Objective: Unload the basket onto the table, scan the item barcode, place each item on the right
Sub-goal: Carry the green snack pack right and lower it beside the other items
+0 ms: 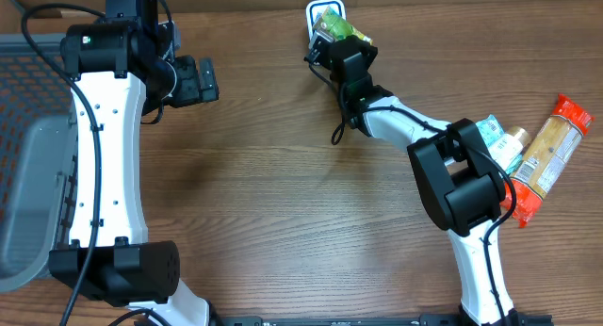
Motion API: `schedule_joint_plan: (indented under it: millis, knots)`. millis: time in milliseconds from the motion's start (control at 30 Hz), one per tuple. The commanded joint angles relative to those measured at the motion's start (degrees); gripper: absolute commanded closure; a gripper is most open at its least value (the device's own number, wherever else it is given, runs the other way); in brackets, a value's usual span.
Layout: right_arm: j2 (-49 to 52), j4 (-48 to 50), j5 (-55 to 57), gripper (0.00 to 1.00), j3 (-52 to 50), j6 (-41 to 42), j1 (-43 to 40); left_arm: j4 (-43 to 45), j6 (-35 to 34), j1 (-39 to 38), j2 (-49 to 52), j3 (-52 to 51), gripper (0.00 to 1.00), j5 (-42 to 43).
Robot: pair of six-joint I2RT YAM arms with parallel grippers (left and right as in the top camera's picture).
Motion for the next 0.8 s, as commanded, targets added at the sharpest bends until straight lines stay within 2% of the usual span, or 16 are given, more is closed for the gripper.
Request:
schedule_joint_plan:
  millis: [0, 67, 133, 200, 333, 433, 533, 600, 767]
  knots:
    - [-10.2, -4.9, -0.7, 0.96, 1.7, 1.0, 1.6, -0.1, -0.6, 0.2, 0.6, 0.0, 0.01, 0.0]
    - [-13.7, -10.1, -2.4, 0.96, 1.7, 1.9, 2.1, -0.1, -0.6, 0.2, 0.6, 0.0, 0.01, 0.0]
    - [-17.9, -15.8, -4.4, 0.96, 1.7, 6.2, 2.4, -0.1, -0.6, 0.2, 0.6, 0.0, 0.00, 0.0]
    - [-25.7, -26.3, -12.4, 0.96, 1.7, 15.9, 2.4, -0.1, -0.6, 0.2, 0.6, 0.0, 0.00, 0.0]
    - [-35.3, -39.2, -25.4, 0.96, 1.7, 27.9, 1.2, -0.1, -0.6, 0.2, 0.6, 0.0, 0.00, 0.0]
    - [-41.9, -48.4, -33.3, 0.96, 1.7, 40.7, -1.0, -0.1, -0.6, 0.2, 0.6, 0.0, 0.00, 0.0]
    - [-46.8, -57.5, -35.1, 0.96, 1.7, 55.7, -5.3, -0.1, -0.6, 0.2, 0.6, 0.0, 0.01, 0.0]
    - [-48.4, -63.7, -35.1, 0.96, 1.7, 62.7, -9.0, -0.1, -0.6, 0.2, 0.6, 0.0, 0.00, 0.0]
    - [-47.8, -77.4, -34.6, 0.96, 0.0, 75.4, -21.1, -0.1, -0.6, 0.2, 0.6, 0.0, 0.00, 0.0]
